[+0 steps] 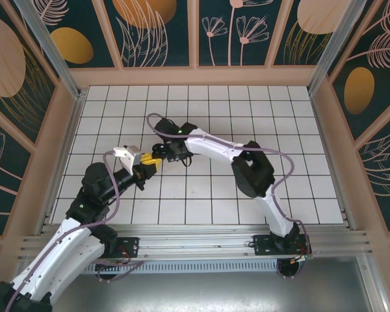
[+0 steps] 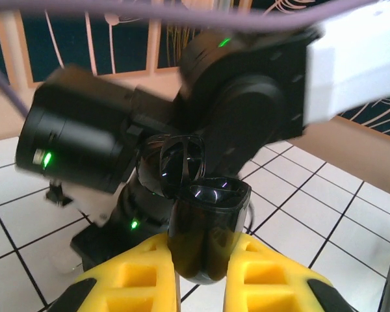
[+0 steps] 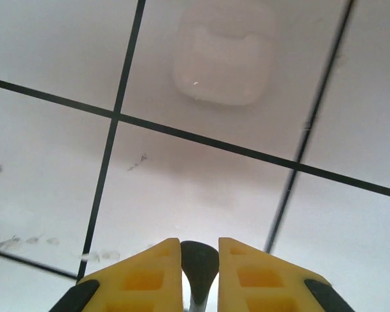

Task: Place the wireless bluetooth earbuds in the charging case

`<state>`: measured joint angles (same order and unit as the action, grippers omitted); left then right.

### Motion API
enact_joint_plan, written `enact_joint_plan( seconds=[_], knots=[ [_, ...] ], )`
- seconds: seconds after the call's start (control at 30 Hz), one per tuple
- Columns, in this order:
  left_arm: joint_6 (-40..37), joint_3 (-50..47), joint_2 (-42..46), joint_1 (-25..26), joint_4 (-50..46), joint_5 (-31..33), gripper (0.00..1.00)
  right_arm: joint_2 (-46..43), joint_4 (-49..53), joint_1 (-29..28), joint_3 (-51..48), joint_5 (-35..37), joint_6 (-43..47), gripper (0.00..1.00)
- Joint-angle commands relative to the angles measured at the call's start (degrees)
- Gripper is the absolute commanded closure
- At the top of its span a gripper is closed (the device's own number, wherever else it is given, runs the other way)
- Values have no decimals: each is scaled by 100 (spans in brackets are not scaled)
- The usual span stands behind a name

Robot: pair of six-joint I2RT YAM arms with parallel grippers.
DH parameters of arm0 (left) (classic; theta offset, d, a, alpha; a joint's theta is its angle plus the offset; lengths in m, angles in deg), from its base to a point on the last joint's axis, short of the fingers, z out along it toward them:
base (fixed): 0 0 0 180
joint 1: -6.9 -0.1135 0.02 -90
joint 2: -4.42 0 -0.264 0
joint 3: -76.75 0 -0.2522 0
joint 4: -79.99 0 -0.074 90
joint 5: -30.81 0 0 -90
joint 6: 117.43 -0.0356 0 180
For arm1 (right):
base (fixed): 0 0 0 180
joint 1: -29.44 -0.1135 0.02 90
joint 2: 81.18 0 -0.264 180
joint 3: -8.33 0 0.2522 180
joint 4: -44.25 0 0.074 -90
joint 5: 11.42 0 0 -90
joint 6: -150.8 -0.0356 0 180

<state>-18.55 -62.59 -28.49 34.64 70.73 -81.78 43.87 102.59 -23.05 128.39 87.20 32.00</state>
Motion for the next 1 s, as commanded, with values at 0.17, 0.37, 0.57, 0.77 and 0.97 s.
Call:
enact_joint_plan(
  seconds=[0.17,0.37,0.57,0.77,0.97],
  knots=[
    [385,-9,-539,-33,1063,-454,100,-1951,-1161,132,-1468,950,129,84],
    [764,-13,-1163,11,1866,-602,99,-3374,-1805,295,-2544,1226,189,83],
    [792,112,-1842,367,2431,-484,99,-4804,-2677,465,-3542,866,520,83],
    [767,363,-2499,688,2958,-474,99,-5995,-3739,537,-4371,9,818,82],
    [633,552,-2906,882,3416,-533,99,-6622,-4677,538,-4945,-752,1057,82]
  ],
)
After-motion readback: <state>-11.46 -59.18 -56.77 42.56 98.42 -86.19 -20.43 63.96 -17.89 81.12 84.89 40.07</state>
